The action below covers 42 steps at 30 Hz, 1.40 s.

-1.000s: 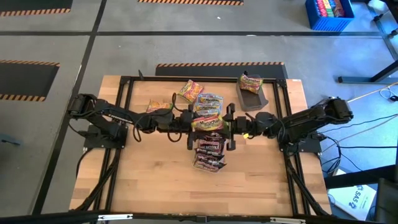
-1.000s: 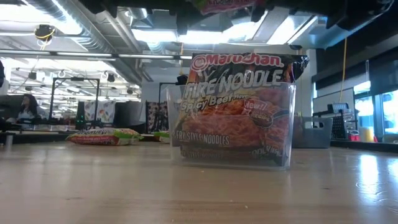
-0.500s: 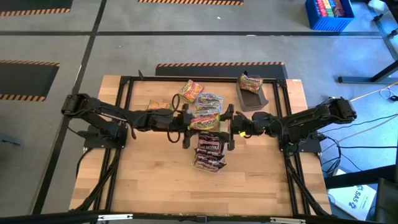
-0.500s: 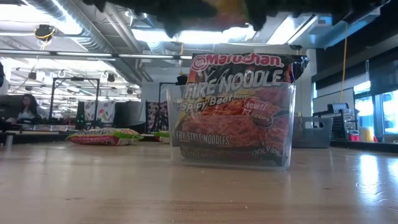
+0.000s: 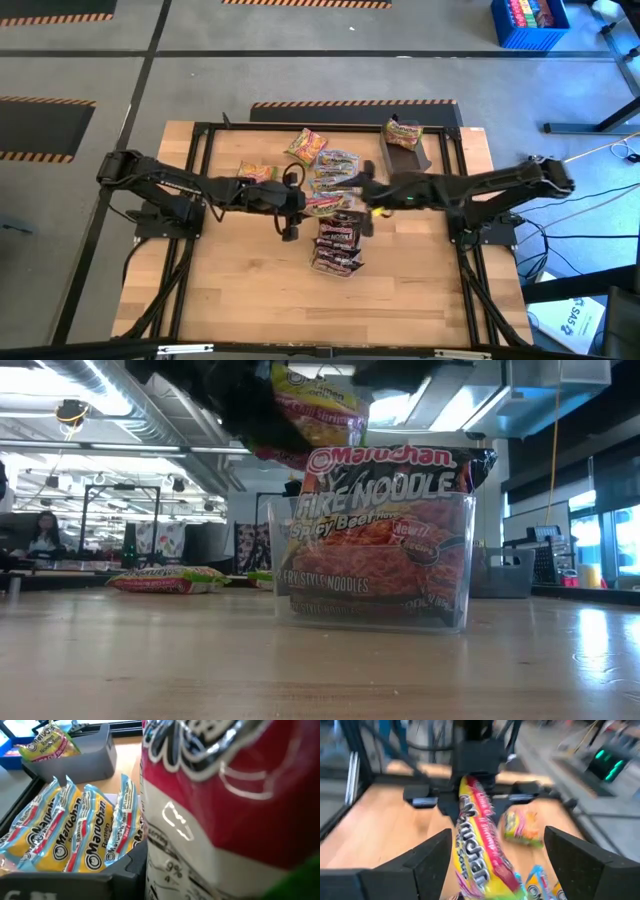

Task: Sort Maruchan noodles
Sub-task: Put the bottom green noodle pack into the black bin

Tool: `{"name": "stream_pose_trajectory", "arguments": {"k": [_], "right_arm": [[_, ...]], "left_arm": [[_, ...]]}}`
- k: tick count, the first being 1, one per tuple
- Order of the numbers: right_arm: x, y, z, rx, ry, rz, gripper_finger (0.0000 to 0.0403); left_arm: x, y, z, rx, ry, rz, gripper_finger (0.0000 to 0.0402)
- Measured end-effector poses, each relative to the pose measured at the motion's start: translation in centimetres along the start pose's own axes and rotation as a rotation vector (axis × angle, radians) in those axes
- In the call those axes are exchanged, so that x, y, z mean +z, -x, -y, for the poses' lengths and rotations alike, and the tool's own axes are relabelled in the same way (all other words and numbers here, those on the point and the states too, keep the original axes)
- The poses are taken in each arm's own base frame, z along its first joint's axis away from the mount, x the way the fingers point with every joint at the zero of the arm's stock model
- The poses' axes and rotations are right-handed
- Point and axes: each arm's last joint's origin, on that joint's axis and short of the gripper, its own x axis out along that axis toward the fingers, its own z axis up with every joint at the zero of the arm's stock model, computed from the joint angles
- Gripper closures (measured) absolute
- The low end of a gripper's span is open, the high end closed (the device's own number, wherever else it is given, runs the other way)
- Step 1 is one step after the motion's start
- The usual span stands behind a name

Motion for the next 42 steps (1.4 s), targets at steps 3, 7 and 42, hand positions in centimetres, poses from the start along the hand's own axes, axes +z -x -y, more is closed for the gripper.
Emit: {"name": "stream_pose_trajectory", "arguments": {"k": [3,7,42], "right_arm": [[1.5,-1.9,0.4,0.057,0.001,-0.123,0.0109],[2.0,-4.4,1.2,0.109,-0.038,-0.314,0.0109],[2.9,1.8,5.8,0.014,-0.005,-0.582,0.0317]], "left_arm": [[0.0,-0.1,0.0,0.003,-0.004,0.003,0.0271],[0.2,0.0,0.0,0.006,-0.01,0.016,0.027],[0.1,3.4,-0.9,0.087,-0.011,-0.071,0.0183]]}}
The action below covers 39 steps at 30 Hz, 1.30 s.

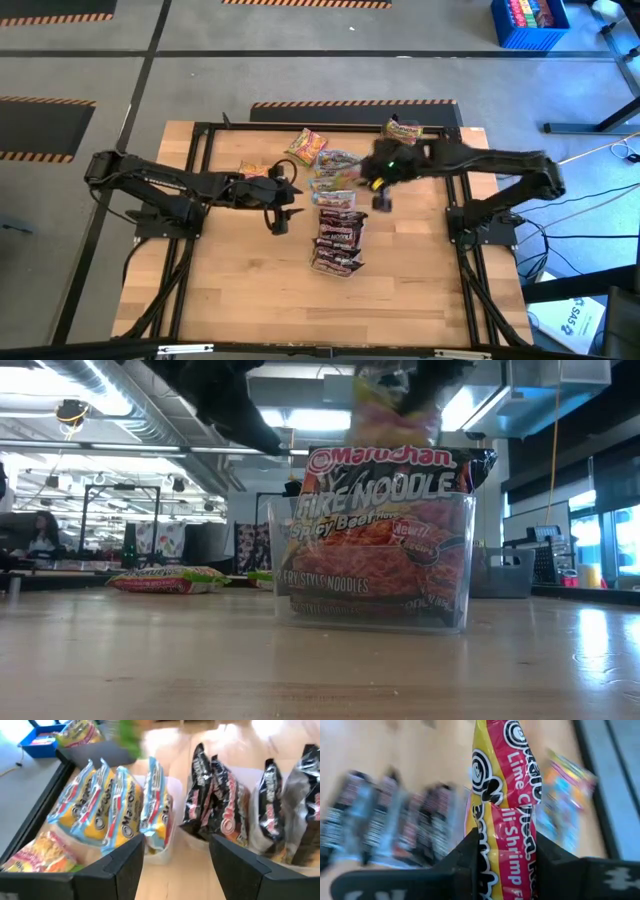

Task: Sort Maruchan noodles
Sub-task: Put the bottom green noodle pack into the black bin

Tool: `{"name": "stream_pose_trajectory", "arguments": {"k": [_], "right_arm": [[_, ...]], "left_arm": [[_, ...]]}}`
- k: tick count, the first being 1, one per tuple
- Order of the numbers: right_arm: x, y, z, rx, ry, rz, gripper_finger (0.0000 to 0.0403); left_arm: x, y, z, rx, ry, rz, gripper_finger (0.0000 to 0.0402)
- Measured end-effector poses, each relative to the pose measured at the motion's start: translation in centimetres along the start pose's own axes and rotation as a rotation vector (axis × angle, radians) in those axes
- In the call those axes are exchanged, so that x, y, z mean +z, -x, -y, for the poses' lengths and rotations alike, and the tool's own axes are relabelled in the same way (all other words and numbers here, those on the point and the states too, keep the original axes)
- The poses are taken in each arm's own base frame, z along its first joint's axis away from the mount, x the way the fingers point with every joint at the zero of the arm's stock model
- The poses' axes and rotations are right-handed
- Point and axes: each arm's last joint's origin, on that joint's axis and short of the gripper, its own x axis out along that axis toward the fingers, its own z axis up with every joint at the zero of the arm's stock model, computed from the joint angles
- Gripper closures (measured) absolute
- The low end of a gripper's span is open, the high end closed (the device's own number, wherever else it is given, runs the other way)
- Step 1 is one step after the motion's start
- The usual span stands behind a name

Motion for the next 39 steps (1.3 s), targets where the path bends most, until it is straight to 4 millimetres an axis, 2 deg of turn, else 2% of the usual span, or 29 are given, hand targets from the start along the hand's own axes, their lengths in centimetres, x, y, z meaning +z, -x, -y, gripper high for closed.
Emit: {"name": "stream_pose_trajectory", "arguments": {"k": [8,12,16,22,33,39], "right_arm": [[-6.9,2.8,7.5,-0.24,-0.139,-0.135,0.0312],[-10.4,2.8,11.2,-0.331,-0.206,-0.219,0.0311],[-13.5,1.7,13.9,-0.304,-0.286,-0.255,0.031],[-15.9,-0.5,15.8,-0.225,-0.327,-0.239,0.0309],[-17.2,-4.9,17.5,-0.154,-0.305,-0.294,0.0308],[-17.8,-6.4,17.9,-0.128,-0.305,-0.327,0.0305]], "left_arm": [[-0.2,-0.1,0.7,-0.025,-0.017,-0.013,0.0182],[-0.2,-0.1,0.7,-0.024,-0.015,-0.011,0.0182],[-0.2,-0.1,0.7,-0.024,0.004,-0.011,0.0182],[-0.2,-0.1,0.7,-0.024,0.008,-0.012,0.0182],[-0.2,-0.1,0.8,-0.029,0.005,-0.01,0.0182],[-0.2,-0.1,0.8,-0.029,0.005,-0.01,0.0182]]}}
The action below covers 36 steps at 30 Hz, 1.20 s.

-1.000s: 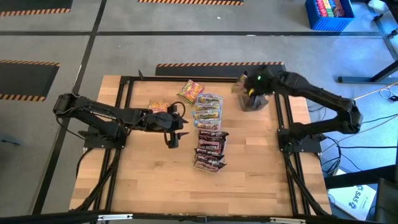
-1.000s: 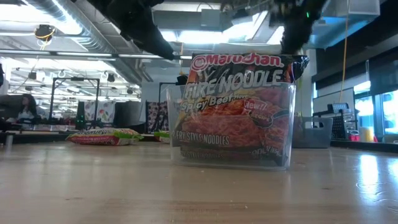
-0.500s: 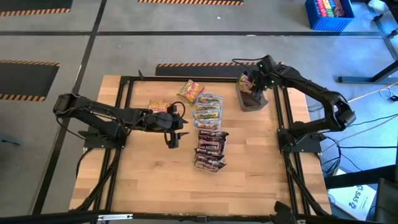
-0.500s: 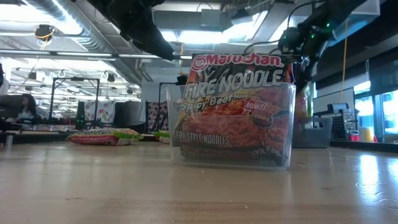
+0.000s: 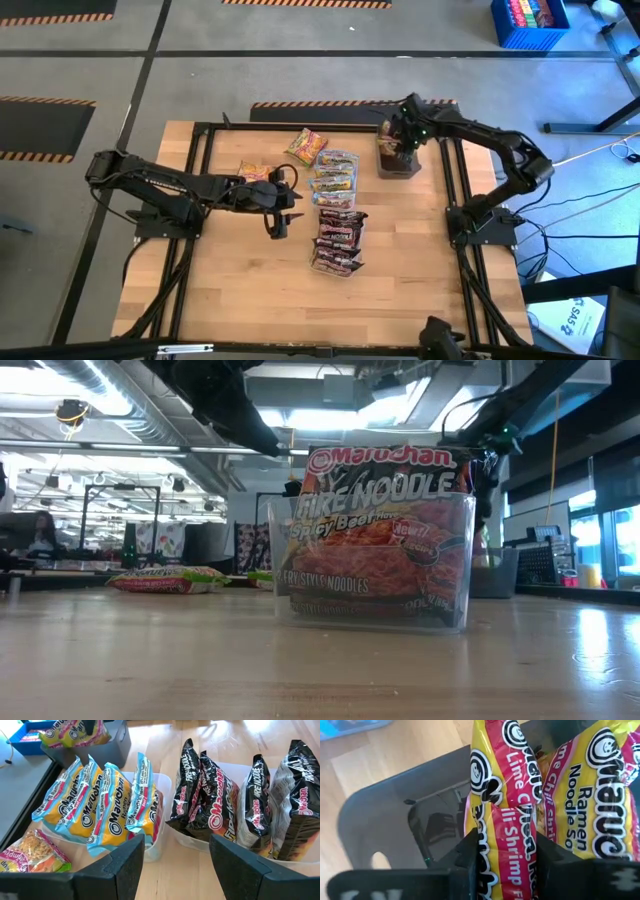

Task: Sort Maruchan noodles
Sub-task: Put the bottom green noodle pack into the black bin

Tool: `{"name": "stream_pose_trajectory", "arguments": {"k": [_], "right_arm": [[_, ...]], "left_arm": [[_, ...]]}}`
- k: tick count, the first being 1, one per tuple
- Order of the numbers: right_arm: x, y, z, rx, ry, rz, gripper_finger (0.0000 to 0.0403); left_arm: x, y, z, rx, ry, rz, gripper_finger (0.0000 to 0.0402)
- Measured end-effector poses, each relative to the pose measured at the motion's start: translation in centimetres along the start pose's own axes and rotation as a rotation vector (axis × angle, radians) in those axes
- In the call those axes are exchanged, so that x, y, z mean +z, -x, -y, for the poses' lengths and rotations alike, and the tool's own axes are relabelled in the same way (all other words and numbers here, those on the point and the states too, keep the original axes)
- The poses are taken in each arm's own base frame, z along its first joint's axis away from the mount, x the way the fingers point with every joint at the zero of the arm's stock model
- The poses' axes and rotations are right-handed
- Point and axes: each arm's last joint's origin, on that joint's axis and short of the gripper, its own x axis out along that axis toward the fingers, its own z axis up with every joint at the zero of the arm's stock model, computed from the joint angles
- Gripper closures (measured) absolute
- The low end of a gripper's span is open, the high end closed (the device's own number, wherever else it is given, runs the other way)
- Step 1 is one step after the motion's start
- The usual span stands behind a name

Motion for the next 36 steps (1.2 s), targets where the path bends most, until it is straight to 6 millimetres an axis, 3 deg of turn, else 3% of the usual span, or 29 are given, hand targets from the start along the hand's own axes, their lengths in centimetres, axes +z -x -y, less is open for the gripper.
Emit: {"name": "stream_pose_trajectory", "arguments": {"k": [4,13,16,21,26,30,36], "right_arm": [[0.3,-0.5,0.2,-0.029,-0.014,0.009,0.0274],[0.3,0.2,0.6,-0.173,-0.021,-0.02,0.0152],[0.4,0.5,0.8,-0.251,-0.027,-0.032,0.0133],[0.6,1.0,0.6,-0.222,-0.04,-0.064,0.0124],[2.6,4.0,-0.5,-0.208,-0.083,-0.084,0.0123],[3.8,7.3,-2.4,-0.233,-0.099,-0.041,0.0123],[4.2,10.9,-6.2,-0.234,-0.055,0.13,0.0123]], "left_arm": [[0.0,0.0,0.0,0.0,0.0,0.0,0.0182],[0.0,0.0,0.0,0.0,0.0,-0.001,0.0182],[0.0,0.0,0.0,0.0,0.0,0.0,0.0182],[0.1,0.0,0.0,-0.001,0.018,0.008,0.0182],[-0.1,0.0,-0.2,0.023,0.061,-0.01,0.0182],[-1.1,-0.1,-1.2,0.155,0.141,-0.097,0.0182],[-4.0,0.2,-5.2,0.476,0.521,-0.308,0.0182]]}}
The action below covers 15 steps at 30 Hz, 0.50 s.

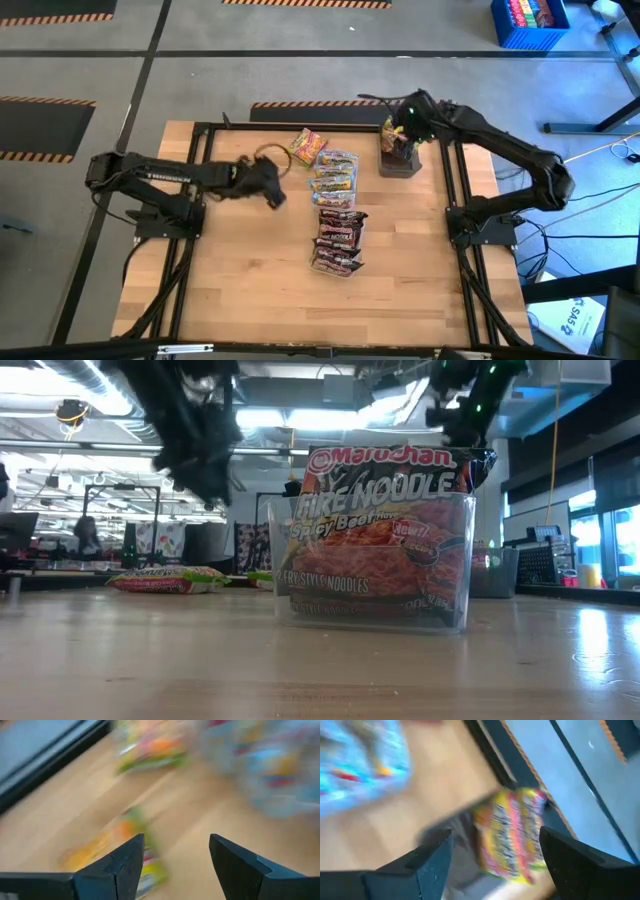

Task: Sort Maruchan noodles
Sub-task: Put the bottom green noodle pack into the black bin

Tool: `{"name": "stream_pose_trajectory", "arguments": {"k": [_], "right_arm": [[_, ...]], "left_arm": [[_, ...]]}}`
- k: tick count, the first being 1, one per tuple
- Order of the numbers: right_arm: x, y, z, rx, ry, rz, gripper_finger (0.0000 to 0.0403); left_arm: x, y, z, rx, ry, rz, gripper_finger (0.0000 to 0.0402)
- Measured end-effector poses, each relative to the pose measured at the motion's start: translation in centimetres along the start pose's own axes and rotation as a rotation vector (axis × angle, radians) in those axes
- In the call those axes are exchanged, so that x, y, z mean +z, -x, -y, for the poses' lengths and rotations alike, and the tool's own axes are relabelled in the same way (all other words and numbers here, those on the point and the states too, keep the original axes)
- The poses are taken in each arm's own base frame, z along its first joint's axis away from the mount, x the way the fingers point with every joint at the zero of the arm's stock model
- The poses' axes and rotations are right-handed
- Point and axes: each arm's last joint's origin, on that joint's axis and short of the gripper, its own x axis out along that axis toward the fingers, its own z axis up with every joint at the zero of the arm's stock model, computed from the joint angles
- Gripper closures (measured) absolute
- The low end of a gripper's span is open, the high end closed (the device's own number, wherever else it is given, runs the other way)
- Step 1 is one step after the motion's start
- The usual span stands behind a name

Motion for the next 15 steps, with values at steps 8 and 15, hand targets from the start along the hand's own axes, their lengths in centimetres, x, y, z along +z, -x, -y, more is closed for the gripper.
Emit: {"name": "stream_pose_trajectory", "arguments": {"k": [8,15], "right_arm": [[-0.7,0.8,-6.1,0.162,0.038,0.219,0.0123],[-2.3,-0.9,-11.4,0.269,0.16,0.318,0.0123]], "left_arm": [[0.4,-3.3,-6.1,0.083,0.301,-0.214,0.0182],[-1.4,-6.7,-9.0,0.097,0.411,-0.298,0.0182]]}}
